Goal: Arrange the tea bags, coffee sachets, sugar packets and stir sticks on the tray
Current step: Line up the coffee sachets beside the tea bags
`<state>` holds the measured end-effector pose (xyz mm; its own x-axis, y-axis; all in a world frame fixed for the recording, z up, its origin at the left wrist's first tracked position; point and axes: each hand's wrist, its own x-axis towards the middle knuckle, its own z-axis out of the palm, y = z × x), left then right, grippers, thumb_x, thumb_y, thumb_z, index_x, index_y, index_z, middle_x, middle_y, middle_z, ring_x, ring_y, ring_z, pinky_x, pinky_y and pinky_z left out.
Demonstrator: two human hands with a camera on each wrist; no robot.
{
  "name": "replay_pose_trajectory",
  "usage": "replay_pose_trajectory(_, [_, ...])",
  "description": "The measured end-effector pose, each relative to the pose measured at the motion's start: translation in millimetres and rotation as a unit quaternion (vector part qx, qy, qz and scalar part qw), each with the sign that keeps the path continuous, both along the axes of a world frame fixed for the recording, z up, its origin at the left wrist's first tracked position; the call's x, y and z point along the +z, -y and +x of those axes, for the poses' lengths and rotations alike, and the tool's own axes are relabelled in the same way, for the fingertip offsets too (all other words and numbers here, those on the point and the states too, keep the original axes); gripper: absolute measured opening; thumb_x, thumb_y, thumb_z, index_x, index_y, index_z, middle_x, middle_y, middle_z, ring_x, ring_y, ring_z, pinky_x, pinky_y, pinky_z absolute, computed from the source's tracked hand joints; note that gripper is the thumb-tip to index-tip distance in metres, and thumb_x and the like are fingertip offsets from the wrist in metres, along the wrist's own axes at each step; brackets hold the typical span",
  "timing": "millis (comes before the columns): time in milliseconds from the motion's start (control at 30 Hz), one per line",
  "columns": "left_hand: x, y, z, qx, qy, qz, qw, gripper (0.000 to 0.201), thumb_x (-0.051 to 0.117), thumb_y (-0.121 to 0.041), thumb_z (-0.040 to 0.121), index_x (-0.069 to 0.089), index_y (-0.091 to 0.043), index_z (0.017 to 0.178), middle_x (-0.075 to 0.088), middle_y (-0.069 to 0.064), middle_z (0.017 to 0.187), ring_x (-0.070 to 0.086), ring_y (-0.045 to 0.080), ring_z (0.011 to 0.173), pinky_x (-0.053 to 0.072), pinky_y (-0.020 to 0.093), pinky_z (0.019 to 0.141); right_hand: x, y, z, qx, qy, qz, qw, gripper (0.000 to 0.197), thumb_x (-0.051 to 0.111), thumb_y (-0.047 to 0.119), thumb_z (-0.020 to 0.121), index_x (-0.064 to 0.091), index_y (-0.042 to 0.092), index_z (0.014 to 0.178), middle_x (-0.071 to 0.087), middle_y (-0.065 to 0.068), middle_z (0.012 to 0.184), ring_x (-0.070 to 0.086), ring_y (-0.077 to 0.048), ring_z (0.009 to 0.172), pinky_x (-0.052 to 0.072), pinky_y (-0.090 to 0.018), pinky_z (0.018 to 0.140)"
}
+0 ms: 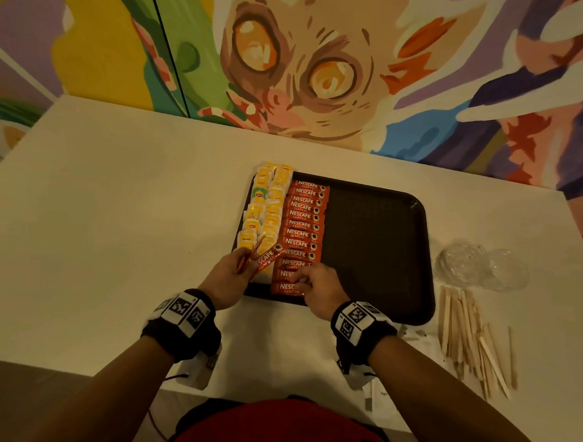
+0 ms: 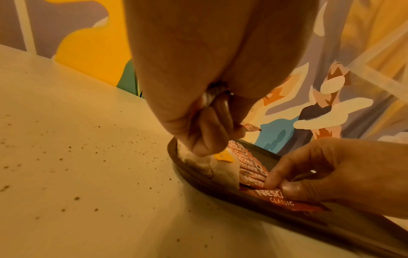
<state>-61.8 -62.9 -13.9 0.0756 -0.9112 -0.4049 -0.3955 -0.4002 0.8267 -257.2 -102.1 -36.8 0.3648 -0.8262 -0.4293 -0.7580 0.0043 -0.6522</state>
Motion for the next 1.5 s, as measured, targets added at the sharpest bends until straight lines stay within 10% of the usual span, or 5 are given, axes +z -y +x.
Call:
replay_pose_trajectory(400, [-6, 6, -5, -0.028, -0.009, 0.011, 1.0, 0.027, 0.046, -0.024, 0.101, 0.051, -0.014, 0.125, 0.054, 0.001, 0.122, 0.052, 0.017, 0.112, 0.046, 0.033, 0.098, -3, -2, -1, 0.017, -0.044, -0.067, 0.997, 0.02, 0.065, 0.017, 0.093, 0.068, 0.016, 0.112, 0.056, -0.002, 0.125, 0.051, -0.017, 0.116, 0.046, -0.035, 0.103])
replay_pose_trajectory(633, [-2, 9, -10, -0.045, -0.017, 0.005, 0.999, 0.025, 0.045, -0.023, 0.1, 0.054, -0.015, 0.122, 0.051, -0.003, 0.121, 0.049, 0.013, 0.112, 0.045, 0.024, 0.089, 3, 4, -7, -0.093, 0.068, -0.026, 0.993, 0.014, 0.06, 0.018, 0.096, 0.065, 0.018, 0.11, 0.061, 0.003, 0.112, 0.059, -0.009, 0.098, 0.048, -0.015, 0.071])
replay_pose_trajectory(833, [4, 11, -14, -0.049, -0.053, 0.008, 0.997, 0.029, 0.049, -0.024, 0.099, 0.053, -0.015, 0.126, 0.052, -0.004, 0.122, 0.051, 0.014, 0.114, 0.048, 0.021, 0.085, 29, 9, 1, -0.302, 0.329, 0.201, 0.872, 0.023, 0.055, 0.027, 0.099, 0.059, 0.011, 0.115, 0.066, -0.01, 0.108, 0.067, -0.018, 0.074, 0.058, -0.035, 0.067])
replay_pose_trajectory(967, [9, 12, -19, -0.031, -0.068, -0.006, 0.997, 0.024, 0.049, -0.024, 0.099, 0.056, -0.016, 0.121, 0.056, -0.009, 0.112, 0.054, 0.008, 0.102, 0.046, 0.012, 0.074, 31, 7, 0, -0.213, 0.292, 0.115, 0.925, 0.013, 0.066, 0.014, 0.092, 0.066, 0.009, 0.103, 0.069, -0.011, 0.101, 0.069, -0.014, 0.07, 0.059, -0.03, 0.069])
replay_pose_trajectory(1500, [0, 15, -29, 0.113, -0.055, -0.019, 0.992, 0.016, 0.06, -0.028, 0.094, 0.065, -0.015, 0.103, 0.066, -0.006, 0.092, 0.062, 0.006, 0.083, 0.048, 0.018, 0.068, 8, 18, -14, -0.266, 0.237, 0.093, 0.93, 0.007, 0.065, 0.012, 0.092, 0.066, 0.017, 0.097, 0.071, -0.008, 0.097, 0.071, -0.016, 0.074, 0.061, -0.033, 0.074])
